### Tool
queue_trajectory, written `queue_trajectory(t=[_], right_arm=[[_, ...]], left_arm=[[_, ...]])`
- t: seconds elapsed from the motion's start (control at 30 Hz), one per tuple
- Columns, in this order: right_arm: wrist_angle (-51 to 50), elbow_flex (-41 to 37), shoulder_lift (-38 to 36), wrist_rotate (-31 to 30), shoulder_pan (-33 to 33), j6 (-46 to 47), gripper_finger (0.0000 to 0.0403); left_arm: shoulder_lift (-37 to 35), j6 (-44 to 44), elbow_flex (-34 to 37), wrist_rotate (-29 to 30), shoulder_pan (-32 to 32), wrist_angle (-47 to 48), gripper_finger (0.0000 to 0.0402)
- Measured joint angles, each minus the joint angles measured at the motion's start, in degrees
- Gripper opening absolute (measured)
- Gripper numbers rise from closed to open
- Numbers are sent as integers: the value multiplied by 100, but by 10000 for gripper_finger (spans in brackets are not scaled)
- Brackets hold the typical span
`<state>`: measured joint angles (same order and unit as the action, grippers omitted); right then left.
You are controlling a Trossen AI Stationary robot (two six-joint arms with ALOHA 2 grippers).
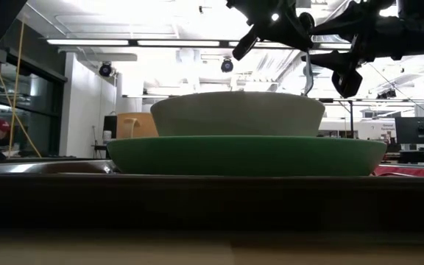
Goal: Set up tray
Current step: Put the blue spoon to the left of the blue fork on the red napkin
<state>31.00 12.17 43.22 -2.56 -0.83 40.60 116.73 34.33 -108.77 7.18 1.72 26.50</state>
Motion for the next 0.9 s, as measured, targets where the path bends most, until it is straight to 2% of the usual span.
queue_trajectory(t=[0.9], right_arm=[[435, 22, 551, -17, -250, 390, 150]], left_arm=[[0, 28, 4, 109, -28, -17, 30]])
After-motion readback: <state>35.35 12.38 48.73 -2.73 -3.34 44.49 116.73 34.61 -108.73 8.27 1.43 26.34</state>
